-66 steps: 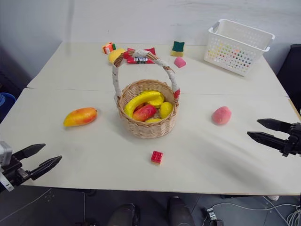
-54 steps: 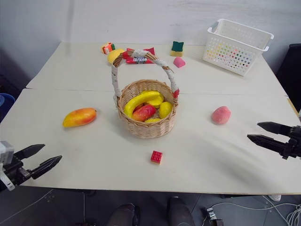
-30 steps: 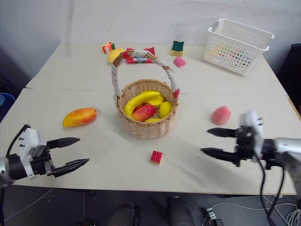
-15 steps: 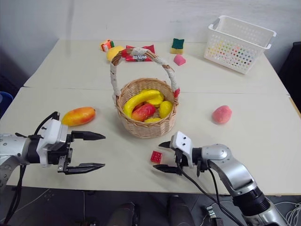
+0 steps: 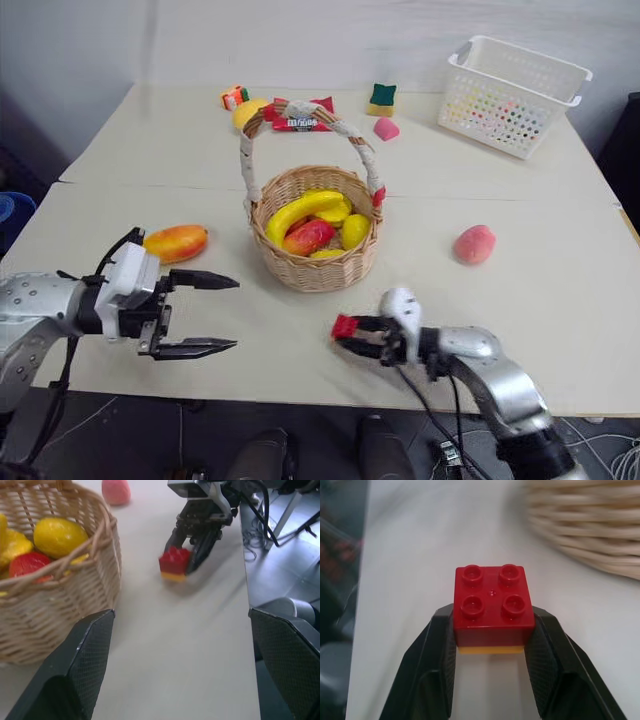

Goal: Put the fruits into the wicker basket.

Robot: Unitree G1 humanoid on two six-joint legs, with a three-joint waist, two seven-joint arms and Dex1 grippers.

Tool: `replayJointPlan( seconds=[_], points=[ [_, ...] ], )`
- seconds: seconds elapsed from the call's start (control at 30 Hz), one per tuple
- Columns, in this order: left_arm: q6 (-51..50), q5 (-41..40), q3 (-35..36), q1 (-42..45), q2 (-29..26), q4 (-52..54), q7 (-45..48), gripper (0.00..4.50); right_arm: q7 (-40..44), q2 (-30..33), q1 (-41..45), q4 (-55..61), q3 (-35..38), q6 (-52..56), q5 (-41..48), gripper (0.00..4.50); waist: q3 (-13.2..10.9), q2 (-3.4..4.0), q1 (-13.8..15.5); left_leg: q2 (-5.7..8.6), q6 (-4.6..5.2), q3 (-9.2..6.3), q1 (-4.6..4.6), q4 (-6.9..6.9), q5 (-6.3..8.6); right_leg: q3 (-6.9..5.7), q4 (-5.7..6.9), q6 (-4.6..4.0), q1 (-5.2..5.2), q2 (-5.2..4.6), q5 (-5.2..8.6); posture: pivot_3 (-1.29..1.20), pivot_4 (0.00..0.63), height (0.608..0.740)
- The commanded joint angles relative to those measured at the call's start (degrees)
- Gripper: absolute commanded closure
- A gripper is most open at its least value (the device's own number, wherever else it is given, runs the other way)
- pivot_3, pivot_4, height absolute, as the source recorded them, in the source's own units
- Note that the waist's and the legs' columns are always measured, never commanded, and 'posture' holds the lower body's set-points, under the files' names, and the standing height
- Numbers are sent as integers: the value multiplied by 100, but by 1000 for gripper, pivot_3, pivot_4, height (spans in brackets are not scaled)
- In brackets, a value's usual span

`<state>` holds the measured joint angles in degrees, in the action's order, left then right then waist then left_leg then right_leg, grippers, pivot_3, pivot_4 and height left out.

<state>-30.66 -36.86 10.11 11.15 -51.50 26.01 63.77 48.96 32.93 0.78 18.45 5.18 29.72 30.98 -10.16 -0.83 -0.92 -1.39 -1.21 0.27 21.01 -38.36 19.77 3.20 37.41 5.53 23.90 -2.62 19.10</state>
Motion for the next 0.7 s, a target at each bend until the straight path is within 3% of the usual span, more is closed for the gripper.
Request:
replayJointPlan(
  seconds=[0.03,0.23,0.37,0.53,0.7],
  points=[
    [-44,-153,-65,226,161,6,-130,0,-698,166,-296,14,1257,237,178,3014,0,0,-3,1,0,2,0,-1,0,1,0,1,0,0,0,0,150,740],
    [-21,-84,-255,475,403,-51,-233,0,-1478,410,-452,-1326,2236,-71,-437,3014,0,0,-90,0,0,17,-18,0,-1,16,-5,0,-2,12,0,0,150,740],
    [-5,-63,-305,610,460,-134,-255,0,-1325,447,-363,-1569,2276,-144,-370,1724,0,1,-110,-4,0,46,-73,17,-1,37,0,-1,-33,22,1,0,150,740],
    [131,116,132,549,238,-507,-329,0,-809,816,-325,-834,2658,266,386,53,-3,6,-96,-3,0,46,-75,16,-1,40,0,-1,-37,20,1,0,150,740],
    [480,501,896,157,-283,-1110,-272,0,-178,1472,-277,349,2822,1132,1625,53,-7,10,-103,-14,0,40,-76,21,-1,33,0,-3,-36,24,2,0,150,740]
  ],
)
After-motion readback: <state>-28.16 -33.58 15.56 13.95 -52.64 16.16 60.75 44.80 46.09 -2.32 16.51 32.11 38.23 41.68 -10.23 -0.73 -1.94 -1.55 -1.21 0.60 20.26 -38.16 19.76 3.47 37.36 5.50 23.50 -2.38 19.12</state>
